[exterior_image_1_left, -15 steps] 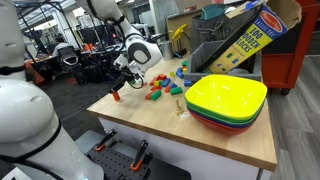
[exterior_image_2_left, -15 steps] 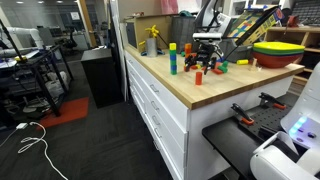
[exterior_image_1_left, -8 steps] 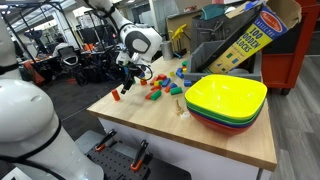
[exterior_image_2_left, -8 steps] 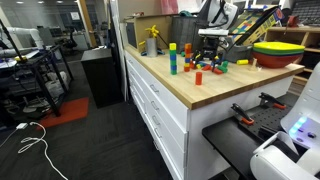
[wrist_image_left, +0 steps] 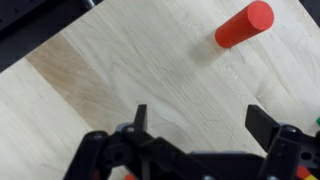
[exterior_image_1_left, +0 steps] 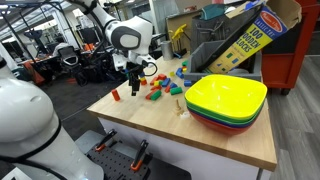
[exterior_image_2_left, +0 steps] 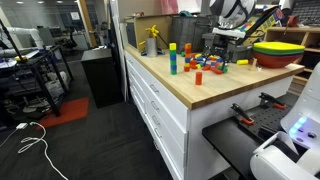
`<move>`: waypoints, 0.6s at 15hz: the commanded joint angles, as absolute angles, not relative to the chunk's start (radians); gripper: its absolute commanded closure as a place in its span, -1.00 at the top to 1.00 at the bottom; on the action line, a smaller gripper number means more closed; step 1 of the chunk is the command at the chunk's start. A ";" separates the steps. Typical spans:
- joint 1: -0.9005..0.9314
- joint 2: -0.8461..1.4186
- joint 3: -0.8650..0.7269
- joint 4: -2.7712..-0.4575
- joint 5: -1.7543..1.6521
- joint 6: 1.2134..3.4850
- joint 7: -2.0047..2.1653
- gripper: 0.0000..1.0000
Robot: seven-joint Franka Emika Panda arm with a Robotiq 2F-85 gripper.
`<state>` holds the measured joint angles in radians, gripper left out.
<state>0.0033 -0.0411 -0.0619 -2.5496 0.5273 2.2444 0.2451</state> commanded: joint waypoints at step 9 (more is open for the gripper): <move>-0.012 -0.331 -0.079 -2.788 0.481 2.375 -0.116 1.00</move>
<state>-0.0200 -0.2692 -0.0686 -2.7239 0.5061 2.3600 -0.0652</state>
